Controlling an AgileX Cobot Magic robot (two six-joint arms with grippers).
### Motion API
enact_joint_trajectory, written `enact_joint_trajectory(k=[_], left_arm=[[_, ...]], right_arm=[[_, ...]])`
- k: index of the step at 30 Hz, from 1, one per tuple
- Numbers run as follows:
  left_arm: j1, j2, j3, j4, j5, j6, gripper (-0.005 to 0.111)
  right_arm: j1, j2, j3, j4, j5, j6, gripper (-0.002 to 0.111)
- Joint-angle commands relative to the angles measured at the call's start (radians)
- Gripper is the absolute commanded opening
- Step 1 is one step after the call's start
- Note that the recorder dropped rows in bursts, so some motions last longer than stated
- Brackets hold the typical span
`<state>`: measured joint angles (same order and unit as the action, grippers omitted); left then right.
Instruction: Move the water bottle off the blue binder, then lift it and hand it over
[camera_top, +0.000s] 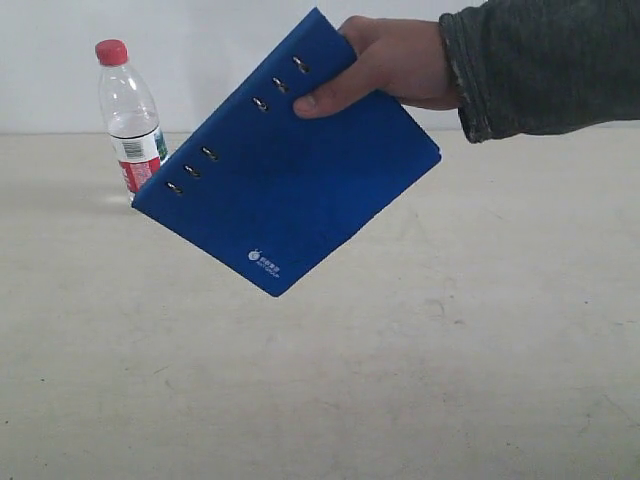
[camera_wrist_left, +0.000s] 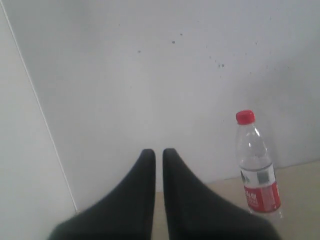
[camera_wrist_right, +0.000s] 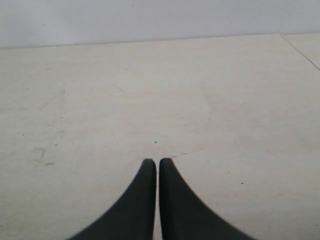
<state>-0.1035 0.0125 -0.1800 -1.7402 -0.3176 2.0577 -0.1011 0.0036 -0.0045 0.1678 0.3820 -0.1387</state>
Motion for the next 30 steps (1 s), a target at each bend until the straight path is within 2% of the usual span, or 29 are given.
enact_joint_trajectory(k=[1,2,5,7,10,12,13,15,18,19,20,23,28,30], left_arm=[[0.001,-0.007,-0.082,0.253,0.114,-0.062,0.005],[0.001,-0.004,-0.097,0.351,0.130,-0.118,0.005],[0.001,0.007,-0.140,0.764,0.149,-0.457,0.005],[0.001,0.021,-0.146,0.981,0.129,-0.747,0.005],[0.001,0.050,-0.137,1.275,0.124,-1.293,0.005],[0.001,0.066,-0.108,1.389,0.145,-1.578,0.005],[0.004,0.063,-0.052,1.461,0.173,-1.840,0.005],[0.004,0.048,0.011,1.482,0.191,-1.981,0.005],[0.015,-0.013,0.180,1.482,0.203,-2.088,0.005],[0.025,-0.013,0.180,1.482,0.260,-2.088,0.005],[0.056,-0.013,0.180,1.482,0.502,-2.088,0.005],[0.092,-0.013,0.180,1.570,0.692,-2.079,0.005],[0.104,-0.013,0.180,1.622,0.703,-2.092,0.005],[0.104,-0.013,0.180,1.719,0.674,-2.048,0.005]], right_arm=[[0.002,-0.004,0.005,0.003,-0.012,0.002,0.000],[0.002,-0.004,0.005,0.003,-0.012,0.002,0.000],[0.002,-0.004,0.005,0.003,-0.012,0.002,0.000],[0.002,-0.004,0.005,0.003,-0.012,0.002,0.000],[0.002,-0.004,0.005,0.003,-0.012,0.002,0.000],[0.002,-0.004,0.005,0.003,-0.012,0.002,0.000],[0.002,-0.004,0.005,0.003,-0.012,0.002,0.000],[0.002,-0.004,0.005,0.003,-0.012,0.002,0.000],[0.002,-0.004,0.005,0.003,-0.012,0.002,0.000],[0.002,-0.004,0.005,0.003,-0.012,0.002,0.000],[0.002,-0.004,0.005,0.003,-0.012,0.002,0.000],[0.002,-0.004,0.005,0.005,-0.012,0.002,0.000],[0.002,-0.004,0.005,0.005,-0.012,0.002,0.000],[0.002,-0.004,0.005,0.005,-0.012,0.002,0.000]])
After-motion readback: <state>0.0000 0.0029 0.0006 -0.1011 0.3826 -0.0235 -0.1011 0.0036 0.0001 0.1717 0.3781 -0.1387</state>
